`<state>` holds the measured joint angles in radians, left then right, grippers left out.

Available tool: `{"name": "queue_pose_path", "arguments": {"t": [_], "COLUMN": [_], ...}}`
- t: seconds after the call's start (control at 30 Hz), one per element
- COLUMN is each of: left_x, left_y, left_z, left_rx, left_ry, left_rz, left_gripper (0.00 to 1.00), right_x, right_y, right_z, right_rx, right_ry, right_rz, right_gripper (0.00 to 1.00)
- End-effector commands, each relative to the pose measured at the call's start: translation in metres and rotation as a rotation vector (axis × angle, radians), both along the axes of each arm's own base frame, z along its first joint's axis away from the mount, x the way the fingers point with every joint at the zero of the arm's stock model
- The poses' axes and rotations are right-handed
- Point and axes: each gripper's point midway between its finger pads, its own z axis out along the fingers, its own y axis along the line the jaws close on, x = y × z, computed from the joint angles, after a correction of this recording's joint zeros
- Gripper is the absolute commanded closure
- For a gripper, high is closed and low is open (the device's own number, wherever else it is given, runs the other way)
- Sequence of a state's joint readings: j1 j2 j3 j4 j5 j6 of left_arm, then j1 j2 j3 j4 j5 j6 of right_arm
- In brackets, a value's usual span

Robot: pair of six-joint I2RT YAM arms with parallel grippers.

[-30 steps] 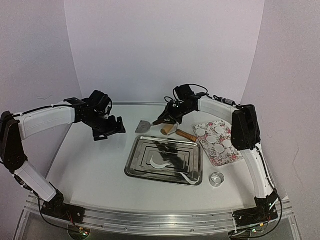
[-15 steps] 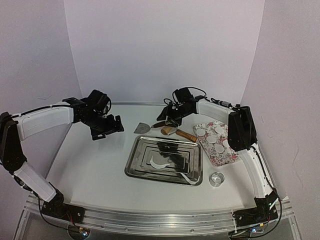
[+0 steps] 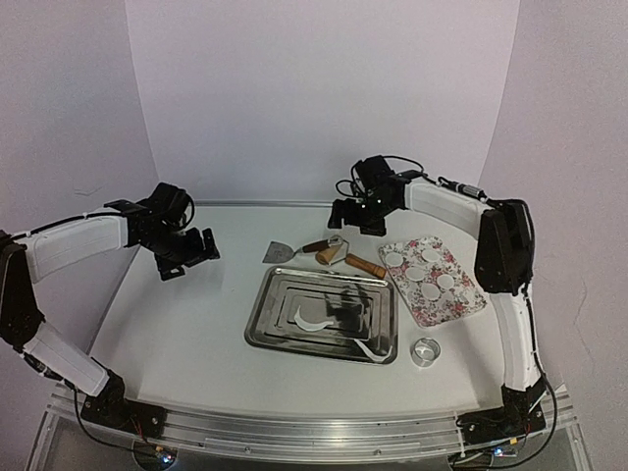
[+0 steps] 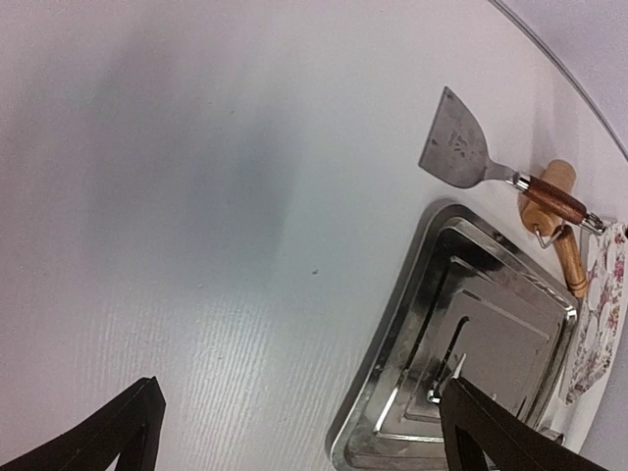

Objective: Roll out the dumpling wrappers from the dough

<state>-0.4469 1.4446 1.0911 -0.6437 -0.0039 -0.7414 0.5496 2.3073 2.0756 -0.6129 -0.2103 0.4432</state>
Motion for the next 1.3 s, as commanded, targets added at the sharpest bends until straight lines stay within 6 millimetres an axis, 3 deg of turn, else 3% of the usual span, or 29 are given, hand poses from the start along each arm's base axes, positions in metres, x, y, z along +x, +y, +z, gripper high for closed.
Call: {"name": "queue_pose_path", "arguments": {"t": [0.0, 0.23, 0.37, 0.47, 0.57, 0.7, 0.8, 0.97, 1.07, 1.27], "left_x": [0.007, 0.007, 0.004, 0.004, 0.002, -0.006, -0.017, -0.035, -0.041, -0.043], "left_y": [0.034, 0.083, 0.1, 0.11, 0.118, 0.123, 0.129, 0.135, 0.137, 0.135], "left_z": [0.02, 0.042, 0.063, 0.087, 0.121, 0.168, 0.187, 0.171, 0.161, 0.161], "left_rx": [-0.011, 0.092, 0.2, 0.264, 0.301, 0.301, 0.286, 0.274, 0.272, 0.275], "left_ry": [-0.089, -0.162, -0.212, -0.282, -0.389, -0.571, -0.666, -0.67, -0.65, -0.655], "left_rz": [0.1, 0.18, 0.183, 0.172, 0.172, 0.169, 0.191, 0.21, 0.212, 0.188], "left_gripper": [0.01, 0.0, 0.0, 0.0, 0.01, 0.01, 0.01, 0.0, 0.0, 0.0], "right_x": [0.002, -0.02, -0.051, -0.075, -0.104, -0.136, -0.159, -0.189, -0.198, -0.203], "right_y": [-0.061, -0.18, -0.244, -0.27, -0.286, -0.298, -0.307, -0.323, -0.324, -0.323], "right_z": [0.055, 0.061, 0.101, 0.133, 0.172, 0.189, 0.191, 0.177, 0.173, 0.172], "right_rx": [-0.158, -0.187, -0.245, -0.285, -0.272, -0.276, -0.286, -0.317, -0.306, -0.3], "right_ry": [-0.151, -0.088, -0.195, -0.322, -0.481, -0.627, -0.714, -0.751, -0.761, -0.773], "right_rz": [-0.083, -0.283, -0.402, -0.458, -0.497, -0.491, -0.502, -0.539, -0.537, -0.518], "right_gripper": [0.02, 0.02, 0.02, 0.02, 0.02, 0.02, 0.02, 0.02, 0.02, 0.02]}}
